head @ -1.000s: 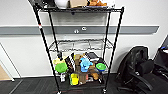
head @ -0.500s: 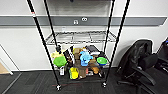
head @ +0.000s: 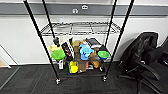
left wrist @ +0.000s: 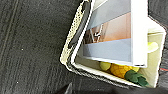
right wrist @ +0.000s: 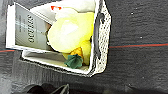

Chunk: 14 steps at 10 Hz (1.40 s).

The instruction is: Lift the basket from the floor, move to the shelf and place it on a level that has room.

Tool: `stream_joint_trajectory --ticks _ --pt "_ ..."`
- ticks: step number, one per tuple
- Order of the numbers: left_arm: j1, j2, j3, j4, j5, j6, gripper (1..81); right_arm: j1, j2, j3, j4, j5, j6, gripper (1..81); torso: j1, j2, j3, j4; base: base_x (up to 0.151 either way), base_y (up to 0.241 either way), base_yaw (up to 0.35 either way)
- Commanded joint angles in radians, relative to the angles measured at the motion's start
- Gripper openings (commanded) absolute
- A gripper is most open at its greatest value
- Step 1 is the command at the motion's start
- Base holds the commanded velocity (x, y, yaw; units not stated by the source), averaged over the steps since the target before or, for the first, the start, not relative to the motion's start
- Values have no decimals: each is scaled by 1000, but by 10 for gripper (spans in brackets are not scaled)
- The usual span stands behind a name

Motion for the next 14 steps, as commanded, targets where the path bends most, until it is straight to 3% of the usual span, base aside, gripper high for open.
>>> stream_joint_trajectory --ticks 1,10,12,13,14 --pt "-91 -26 -3 17 43 5 811 97 -2 15 4 -51 2 811 63 -98 0 0 0 0 0" --pt "-159 -3 -69 92 95 5 811 134 17 10 4 -78 3 811 247 -393 -13 0 0 0 0" --pt "-174 25 -69 106 97 5 811 141 18 13 4 -78 2 811 289 -460 -107 0 0 0 0" --pt "-177 36 -69 108 97 5 811 146 18 13 6 -78 3 811 304 -485 -117 0 0 0 0" --pt "-185 46 -68 108 97 5 811 146 19 12 7 -78 3 811 320 -510 -46 0 0 0 0"
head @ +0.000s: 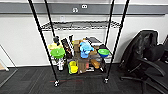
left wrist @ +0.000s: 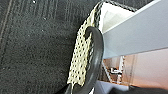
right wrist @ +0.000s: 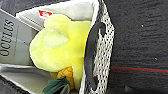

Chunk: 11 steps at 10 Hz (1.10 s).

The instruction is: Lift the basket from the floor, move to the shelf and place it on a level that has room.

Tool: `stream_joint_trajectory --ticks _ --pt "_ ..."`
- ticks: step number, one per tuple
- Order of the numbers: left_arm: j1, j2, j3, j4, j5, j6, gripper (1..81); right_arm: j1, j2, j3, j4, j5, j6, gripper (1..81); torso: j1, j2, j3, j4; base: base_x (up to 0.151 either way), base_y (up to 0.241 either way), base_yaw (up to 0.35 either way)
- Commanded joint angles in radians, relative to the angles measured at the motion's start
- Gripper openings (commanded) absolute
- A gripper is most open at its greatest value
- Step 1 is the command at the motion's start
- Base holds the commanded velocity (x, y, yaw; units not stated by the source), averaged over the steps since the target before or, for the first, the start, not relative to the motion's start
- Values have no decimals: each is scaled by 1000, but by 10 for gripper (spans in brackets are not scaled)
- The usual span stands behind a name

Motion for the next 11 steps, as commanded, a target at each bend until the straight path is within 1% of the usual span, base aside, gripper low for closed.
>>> stream_joint_trajectory --ticks 1,2,4,8,11 --pt "-116 -2 13 12 39 -1 811 107 1 11 7 -41 3 811 64 -98 2 0 0 0 0" --pt "-116 4 17 12 38 -1 811 113 1 9 9 -40 5 811 13 -23 -13 0 0 0 0" --pt "-119 19 0 19 35 -1 811 126 7 9 9 -38 8 811 28 -45 -25 0 0 0 0" --pt "-122 24 -49 26 21 -1 811 156 70 -42 17 -37 17 811 29 -48 -26 0 0 0 0" --pt "-126 55 -142 33 -29 2 811 159 87 -69 35 -27 18 811 29 -48 -26 0 0 0 0"
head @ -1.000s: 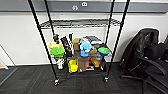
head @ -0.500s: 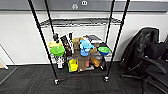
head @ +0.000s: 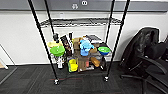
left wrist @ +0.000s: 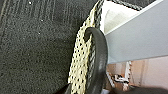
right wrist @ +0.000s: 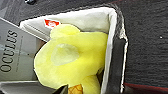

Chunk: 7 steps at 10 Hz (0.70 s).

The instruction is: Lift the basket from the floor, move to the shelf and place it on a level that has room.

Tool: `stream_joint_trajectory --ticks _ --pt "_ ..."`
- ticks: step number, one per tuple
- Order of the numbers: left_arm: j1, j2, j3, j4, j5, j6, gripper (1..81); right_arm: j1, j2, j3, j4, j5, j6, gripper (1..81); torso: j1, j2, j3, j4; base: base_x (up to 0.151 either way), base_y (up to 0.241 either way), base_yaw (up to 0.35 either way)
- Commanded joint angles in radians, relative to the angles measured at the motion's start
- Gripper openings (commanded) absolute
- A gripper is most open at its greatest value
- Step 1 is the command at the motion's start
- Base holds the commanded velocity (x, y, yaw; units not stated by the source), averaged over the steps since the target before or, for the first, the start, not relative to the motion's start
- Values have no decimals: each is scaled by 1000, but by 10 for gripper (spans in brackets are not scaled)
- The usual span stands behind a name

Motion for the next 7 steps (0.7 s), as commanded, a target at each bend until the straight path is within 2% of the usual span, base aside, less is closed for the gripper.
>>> stream_joint_trajectory --ticks 1,6,7 --pt "-116 18 -71 42 -3 1 811 104 -7 -5 45 -29 3 811 0 0 0 0 0 0 0" --pt "-124 5 -79 72 -3 1 811 110 -3 -13 64 -26 6 811 0 0 0 0 0 0 0" --pt "-124 12 -81 80 -3 1 10 110 -3 -11 61 -26 6 811 0 0 0 0 0 0 0"
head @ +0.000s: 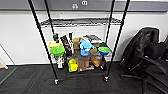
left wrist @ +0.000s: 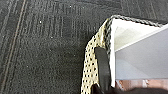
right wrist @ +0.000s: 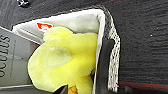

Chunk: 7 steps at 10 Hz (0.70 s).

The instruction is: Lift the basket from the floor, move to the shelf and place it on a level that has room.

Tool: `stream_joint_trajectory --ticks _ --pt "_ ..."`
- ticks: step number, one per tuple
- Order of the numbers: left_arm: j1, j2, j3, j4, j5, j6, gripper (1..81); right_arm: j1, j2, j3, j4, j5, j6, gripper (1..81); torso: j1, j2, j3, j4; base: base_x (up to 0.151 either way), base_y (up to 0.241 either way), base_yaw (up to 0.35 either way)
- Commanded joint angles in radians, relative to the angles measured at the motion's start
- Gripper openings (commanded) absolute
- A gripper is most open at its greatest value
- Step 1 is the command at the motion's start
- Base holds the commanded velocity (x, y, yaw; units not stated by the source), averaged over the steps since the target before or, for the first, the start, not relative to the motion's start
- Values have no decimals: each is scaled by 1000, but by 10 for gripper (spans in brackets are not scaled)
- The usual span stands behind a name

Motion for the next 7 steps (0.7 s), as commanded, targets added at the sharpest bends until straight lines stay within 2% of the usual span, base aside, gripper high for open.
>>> stream_joint_trajectory --ticks 1,2,6,7 --pt "-104 0 2 27 33 -1 10 110 1 13 18 -33 4 811 0 0 0 0 0 0 0" --pt "-104 4 2 27 31 -2 10 111 3 13 22 -33 4 10 0 0 0 0 0 0 0" --pt "-72 27 11 -2 48 -18 10 110 1 6 56 -32 5 10 0 0 0 0 0 0 0" --pt "-46 41 13 -68 52 -25 10 110 0 6 77 -30 5 10 0 0 0 0 0 0 0"
